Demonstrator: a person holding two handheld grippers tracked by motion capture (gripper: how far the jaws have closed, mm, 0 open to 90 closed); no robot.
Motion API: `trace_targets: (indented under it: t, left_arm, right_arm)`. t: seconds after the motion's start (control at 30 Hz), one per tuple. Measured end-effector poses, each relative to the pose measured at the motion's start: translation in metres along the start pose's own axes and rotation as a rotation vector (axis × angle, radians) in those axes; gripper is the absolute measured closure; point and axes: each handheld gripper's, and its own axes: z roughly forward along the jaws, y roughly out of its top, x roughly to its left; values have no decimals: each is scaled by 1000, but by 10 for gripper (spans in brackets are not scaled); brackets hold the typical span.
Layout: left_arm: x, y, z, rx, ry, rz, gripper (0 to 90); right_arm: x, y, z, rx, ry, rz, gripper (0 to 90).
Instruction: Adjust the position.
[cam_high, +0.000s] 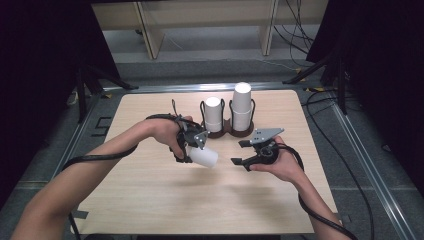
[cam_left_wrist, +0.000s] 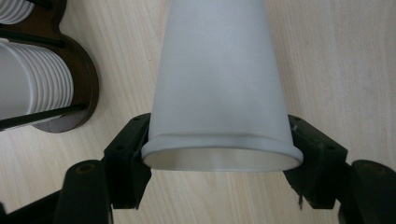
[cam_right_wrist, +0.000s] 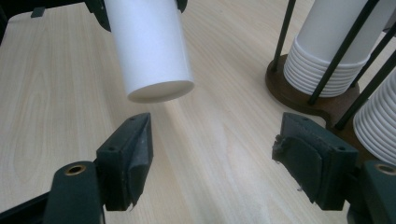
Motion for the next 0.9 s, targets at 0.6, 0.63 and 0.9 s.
trace_targets:
  t: [0.6,0.63,0.9]
  left_arm:
    - [0,13,4,92,-3,29,309]
    - [0,13,4,98,-4,31,309]
    - [-1,18,6,107,-5,39,309]
  right_arm:
    - [8,12,15,33,36,-33,287]
    - [8,13,16,34,41,-34,288]
    - [13,20,25,45,61,-50,291]
